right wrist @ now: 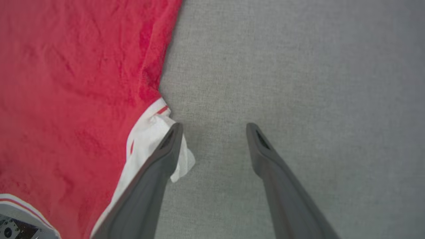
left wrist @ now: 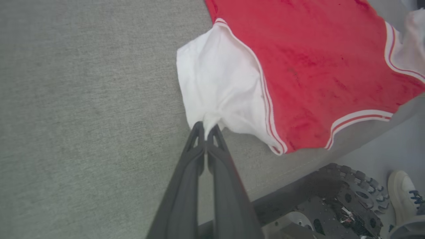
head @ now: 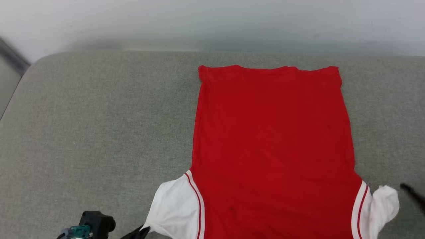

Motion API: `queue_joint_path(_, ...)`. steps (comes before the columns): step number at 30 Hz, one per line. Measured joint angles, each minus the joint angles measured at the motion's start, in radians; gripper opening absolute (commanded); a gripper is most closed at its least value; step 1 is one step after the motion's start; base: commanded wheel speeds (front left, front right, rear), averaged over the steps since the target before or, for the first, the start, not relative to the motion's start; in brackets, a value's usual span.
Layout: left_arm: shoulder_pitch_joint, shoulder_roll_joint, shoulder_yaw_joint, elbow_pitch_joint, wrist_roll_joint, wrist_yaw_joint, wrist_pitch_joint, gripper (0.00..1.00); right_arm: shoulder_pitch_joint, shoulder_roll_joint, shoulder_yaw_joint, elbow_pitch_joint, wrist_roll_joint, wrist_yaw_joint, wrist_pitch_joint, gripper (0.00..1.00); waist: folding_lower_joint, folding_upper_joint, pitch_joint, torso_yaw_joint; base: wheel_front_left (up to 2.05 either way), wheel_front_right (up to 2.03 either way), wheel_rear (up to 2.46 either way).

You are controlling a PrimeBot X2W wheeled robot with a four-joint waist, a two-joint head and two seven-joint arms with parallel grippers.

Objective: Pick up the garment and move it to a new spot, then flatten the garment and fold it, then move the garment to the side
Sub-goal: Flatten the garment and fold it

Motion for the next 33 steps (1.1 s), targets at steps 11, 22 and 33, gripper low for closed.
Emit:
queue_joint_path(11, -0.075, 0.041, -0.011, -0.193, 0.043, -0.010, 0.067, 0.00, -0.472, 0.048, -0.090, -0.132, -0.029, 0.000, 0.511, 1.00, 0.0002, 0.0000, 0.175, 0.078, 0.00, 0.00, 0.00)
queue_joint_path(22, -0.142, -0.005, -0.031, -0.236, 0.064, -0.036, 0.073, 0.00, -0.902, 0.100, -0.161, 0.063, -0.272, 0.000, 0.749, 1.00, 0.0002, 0.0000, 0.344, 0.218, 0.00, 0.00, 0.00)
queue_joint_path(33, -0.183, -0.042, -0.031, -0.237, 0.059, -0.062, 0.049, 0.00, -1.031, 0.111, -0.236, 0.146, -0.467, 0.000, 0.836, 1.00, 0.0002, 0.0000, 0.469, 0.315, 0.00, 0.00, 0.00)
